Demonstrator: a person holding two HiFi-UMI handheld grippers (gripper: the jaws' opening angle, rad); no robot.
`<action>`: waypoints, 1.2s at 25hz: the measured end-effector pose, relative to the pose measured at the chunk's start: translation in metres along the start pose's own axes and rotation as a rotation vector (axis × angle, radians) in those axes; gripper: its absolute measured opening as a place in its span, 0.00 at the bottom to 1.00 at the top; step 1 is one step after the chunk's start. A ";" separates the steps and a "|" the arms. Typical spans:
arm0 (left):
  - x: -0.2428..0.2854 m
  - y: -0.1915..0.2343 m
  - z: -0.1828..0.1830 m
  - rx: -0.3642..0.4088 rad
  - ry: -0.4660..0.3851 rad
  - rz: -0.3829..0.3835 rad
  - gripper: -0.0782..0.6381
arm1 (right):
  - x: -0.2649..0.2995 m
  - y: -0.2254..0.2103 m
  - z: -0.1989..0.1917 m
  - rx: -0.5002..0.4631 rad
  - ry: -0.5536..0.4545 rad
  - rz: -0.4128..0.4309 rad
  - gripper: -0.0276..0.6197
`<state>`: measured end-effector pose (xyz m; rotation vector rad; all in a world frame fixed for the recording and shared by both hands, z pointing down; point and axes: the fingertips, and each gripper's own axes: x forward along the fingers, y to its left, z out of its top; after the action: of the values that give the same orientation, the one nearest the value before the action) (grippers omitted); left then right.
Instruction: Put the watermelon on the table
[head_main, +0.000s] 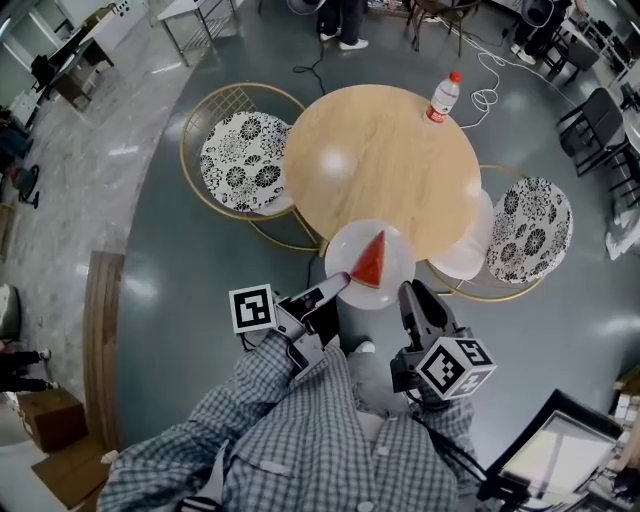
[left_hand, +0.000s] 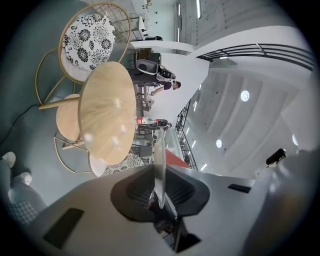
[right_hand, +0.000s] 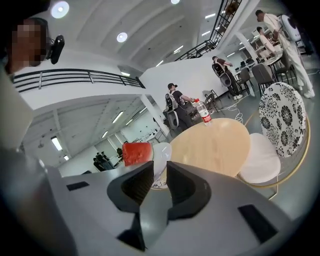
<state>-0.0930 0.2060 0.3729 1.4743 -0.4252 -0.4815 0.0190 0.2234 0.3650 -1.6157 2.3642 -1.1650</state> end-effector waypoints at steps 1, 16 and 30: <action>-0.002 0.000 0.000 -0.001 0.002 -0.001 0.18 | 0.000 0.001 -0.001 0.002 -0.005 -0.002 0.17; 0.002 0.003 -0.001 -0.003 0.033 0.023 0.18 | -0.002 -0.004 -0.003 0.038 -0.033 -0.016 0.17; 0.068 -0.006 0.017 0.001 -0.072 0.005 0.18 | 0.026 -0.044 0.060 -0.012 0.013 0.081 0.17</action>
<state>-0.0459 0.1539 0.3664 1.4595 -0.4862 -0.5319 0.0673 0.1614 0.3583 -1.5046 2.4240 -1.1516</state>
